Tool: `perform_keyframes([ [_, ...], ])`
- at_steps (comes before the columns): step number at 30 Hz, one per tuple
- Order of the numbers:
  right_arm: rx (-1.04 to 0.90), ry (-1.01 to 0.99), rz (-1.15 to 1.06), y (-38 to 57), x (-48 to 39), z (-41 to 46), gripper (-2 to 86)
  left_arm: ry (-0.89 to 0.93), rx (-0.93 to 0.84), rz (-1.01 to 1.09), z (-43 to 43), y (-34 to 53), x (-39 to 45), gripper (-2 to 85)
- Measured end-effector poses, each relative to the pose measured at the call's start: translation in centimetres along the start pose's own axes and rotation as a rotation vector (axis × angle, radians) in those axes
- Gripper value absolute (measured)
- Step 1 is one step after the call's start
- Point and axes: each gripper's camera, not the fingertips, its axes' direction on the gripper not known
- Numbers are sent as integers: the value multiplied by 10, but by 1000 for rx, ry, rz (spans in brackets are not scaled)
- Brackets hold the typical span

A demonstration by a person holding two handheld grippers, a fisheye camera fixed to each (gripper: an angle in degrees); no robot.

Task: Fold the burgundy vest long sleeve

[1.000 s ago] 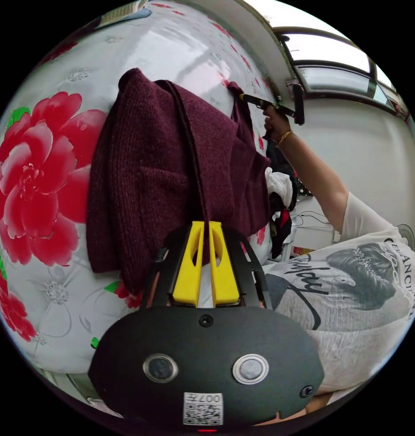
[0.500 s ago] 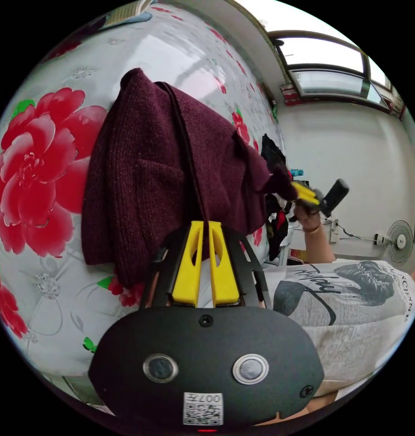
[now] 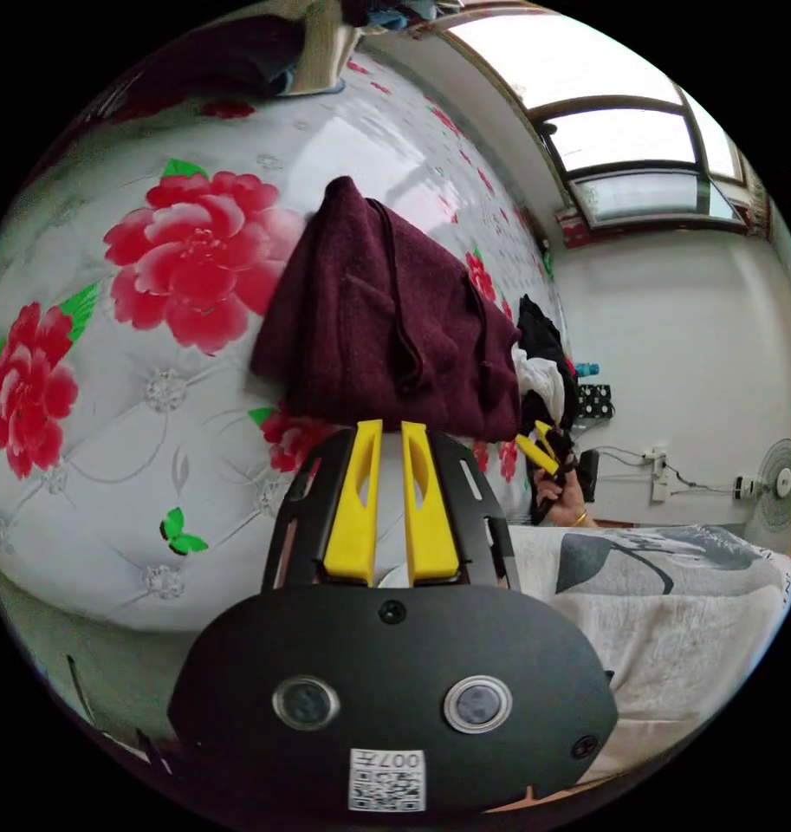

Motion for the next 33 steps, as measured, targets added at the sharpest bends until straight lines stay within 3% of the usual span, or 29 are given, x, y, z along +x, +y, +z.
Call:
perform_keyframes([
  [3, -58, -4, 25, 6, 8, 14, 130, -3, 19, -5, -8, 5, 0, 47],
  [7, 43, 127, -40, 7, -21, 1, 121, -29, 40, 37, -17, 6, 12, 55],
  [10, 75, 255, -363, 11, -87, 3, 110, -45, 41, 74, -17, 5, 21, 57],
  [12, -38, 202, -639, 16, -134, 26, 99, -49, 18, 92, -12, 4, 24, 59],
  [15, -149, 209, -822, 20, -167, 65, 86, -44, -2, 103, -7, 5, 28, 62],
  [20, -399, 375, -878, 17, -156, 136, 50, -52, 1, 80, -14, 13, 23, 62],
  [24, -470, 337, -936, 22, -149, 109, 39, -74, 28, 50, -29, 26, 12, 59],
  [26, -407, 325, -961, 26, -147, 85, 53, -81, 33, 24, -34, 34, 4, 58],
  [29, -351, 277, -800, 16, -124, 49, 90, -68, 35, -5, -36, 39, -1, 57],
  [31, -272, 206, -567, 5, -90, 23, 110, -57, 46, -5, -37, 38, 1, 56],
  [33, -71, 127, -212, 6, -25, -16, 123, -51, 62, 12, -38, 35, 8, 57],
])
